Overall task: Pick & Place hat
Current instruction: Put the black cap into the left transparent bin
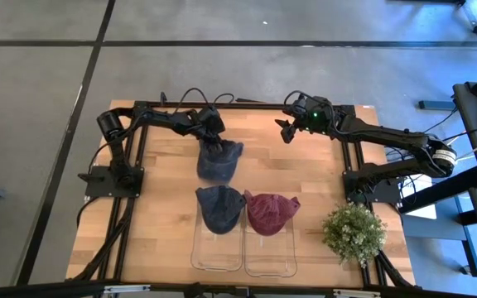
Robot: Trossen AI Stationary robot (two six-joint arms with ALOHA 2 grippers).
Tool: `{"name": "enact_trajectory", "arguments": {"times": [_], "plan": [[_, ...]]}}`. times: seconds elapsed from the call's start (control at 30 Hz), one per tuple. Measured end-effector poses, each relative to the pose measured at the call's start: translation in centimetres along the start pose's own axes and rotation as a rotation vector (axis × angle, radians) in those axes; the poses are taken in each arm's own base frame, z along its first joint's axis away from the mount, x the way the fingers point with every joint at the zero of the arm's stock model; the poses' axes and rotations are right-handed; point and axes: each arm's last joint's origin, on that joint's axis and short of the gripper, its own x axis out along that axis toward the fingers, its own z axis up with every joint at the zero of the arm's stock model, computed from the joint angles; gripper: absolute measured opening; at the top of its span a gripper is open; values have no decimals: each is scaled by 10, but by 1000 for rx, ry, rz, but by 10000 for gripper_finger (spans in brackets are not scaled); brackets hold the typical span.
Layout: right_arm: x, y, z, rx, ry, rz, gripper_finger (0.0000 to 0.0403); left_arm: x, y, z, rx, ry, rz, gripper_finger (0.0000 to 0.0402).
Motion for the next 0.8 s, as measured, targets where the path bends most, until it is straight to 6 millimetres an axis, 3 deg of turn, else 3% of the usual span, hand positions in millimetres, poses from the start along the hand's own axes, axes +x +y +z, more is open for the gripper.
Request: {"name": "enact_trajectory", "arguments": {"times": [0.2, 0.37, 0.8], "plan": [[0, 0, 0, -3, 0, 0, 237, -1, 0, 0, -17, 0, -4, 15], [0, 0, 0, -4, 0, 0, 237, -13, -2, 2, -16, -6, 20, 7], [0, 0, 0, 5, 0, 0, 237, -111, -17, 29, -30, -293, 91, 4]]}}
